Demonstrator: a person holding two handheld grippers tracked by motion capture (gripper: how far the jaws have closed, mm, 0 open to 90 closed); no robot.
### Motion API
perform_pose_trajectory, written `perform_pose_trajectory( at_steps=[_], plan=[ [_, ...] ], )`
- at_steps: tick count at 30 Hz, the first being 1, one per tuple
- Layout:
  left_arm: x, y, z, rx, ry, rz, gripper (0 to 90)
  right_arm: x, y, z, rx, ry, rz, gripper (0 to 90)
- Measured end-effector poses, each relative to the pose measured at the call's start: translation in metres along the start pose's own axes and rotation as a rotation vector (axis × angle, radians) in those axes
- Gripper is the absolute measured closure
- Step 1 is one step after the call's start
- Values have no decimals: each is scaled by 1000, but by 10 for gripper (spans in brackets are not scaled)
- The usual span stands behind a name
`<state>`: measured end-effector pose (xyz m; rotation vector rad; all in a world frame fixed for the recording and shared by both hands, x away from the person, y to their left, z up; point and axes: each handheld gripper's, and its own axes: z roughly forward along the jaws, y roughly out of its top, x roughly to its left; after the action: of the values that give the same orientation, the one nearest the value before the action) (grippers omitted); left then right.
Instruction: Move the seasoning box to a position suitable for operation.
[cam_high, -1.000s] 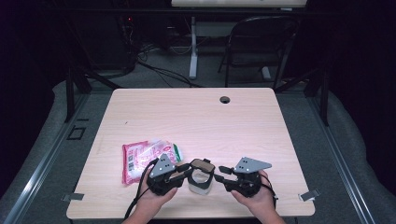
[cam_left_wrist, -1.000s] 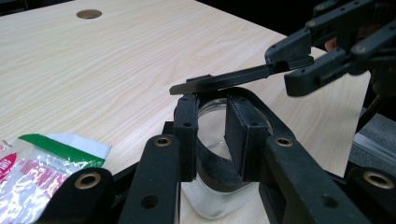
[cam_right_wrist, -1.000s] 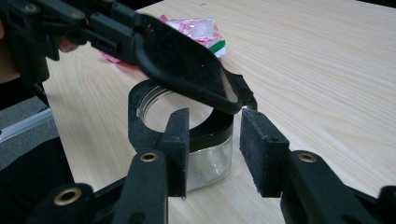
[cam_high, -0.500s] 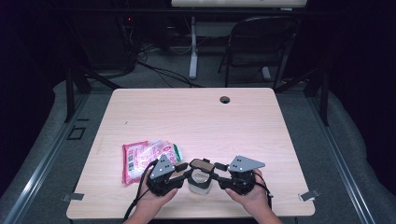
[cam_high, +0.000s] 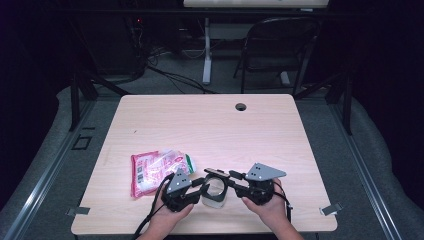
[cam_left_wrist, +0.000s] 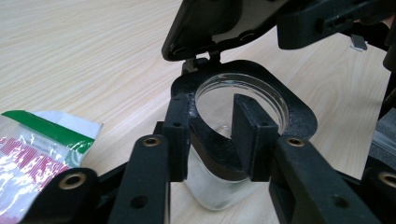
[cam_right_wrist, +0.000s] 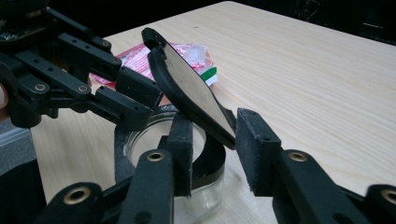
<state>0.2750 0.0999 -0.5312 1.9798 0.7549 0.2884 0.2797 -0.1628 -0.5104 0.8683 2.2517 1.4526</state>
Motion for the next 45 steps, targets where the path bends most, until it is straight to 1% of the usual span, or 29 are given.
perform_pose_trajectory(
  at_steps=[3, 8, 11, 14, 18, 21, 23, 24, 25, 26, 29, 32, 35, 39, 42, 45],
  plan=[
    [1, -1, 0, -5, -6, -1, 703, -4, 2, 1, -3, 8, 16, 702],
    [1, -1, 0, -6, -8, 4, 703, -10, 3, 2, -11, 13, 36, 753],
    [1, -1, 0, -7, -6, 7, 707, -14, 4, 2, -19, 15, 55, 792],
    [1, -1, 0, -7, -6, 6, 708, -19, 4, 2, -22, 21, 83, 811],
    [1, -1, 0, -7, -3, 15, 710, -22, 3, 2, -23, 22, 108, 823],
    [0, -1, 1, -8, -2, 14, 712, -25, 2, 2, -25, 24, 139, 830],
    [0, -1, 1, -8, -2, 14, 712, -27, 1, 3, -30, 33, 170, 817],
    [0, -1, 1, -8, -2, 15, 712, -27, 1, 3, -30, 35, 177, 792],
    [0, -1, 1, -8, -3, 15, 712, -27, 1, 3, -23, 34, 177, 760],
    [0, -1, 1, -8, -2, 14, 712, -27, 1, 5, -17, 38, 178, 747],
    [0, -1, 1, -8, -1, 16, 712, -26, 1, 8, -17, 42, 167, 730],
    [0, -1, 1, -8, 2, 16, 712, -25, 2, 11, -15, 33, 161, 749],
    [0, -1, 1, -8, 3, 16, 712, -25, 2, 13, -10, 29, 160, 794],
    [1, 0, 0, -6, 0, 17, 707, -25, 2, 14, -10, 29, 150, 806],
    [3, 1, -3, -15, 5, 18, 702, -24, 2, 14, -10, 27, 142, 813],
    [7, 2, -8, -34, 14, 10, 697, -23, 2, 13, -10, 17, 125, 831]
  ],
)
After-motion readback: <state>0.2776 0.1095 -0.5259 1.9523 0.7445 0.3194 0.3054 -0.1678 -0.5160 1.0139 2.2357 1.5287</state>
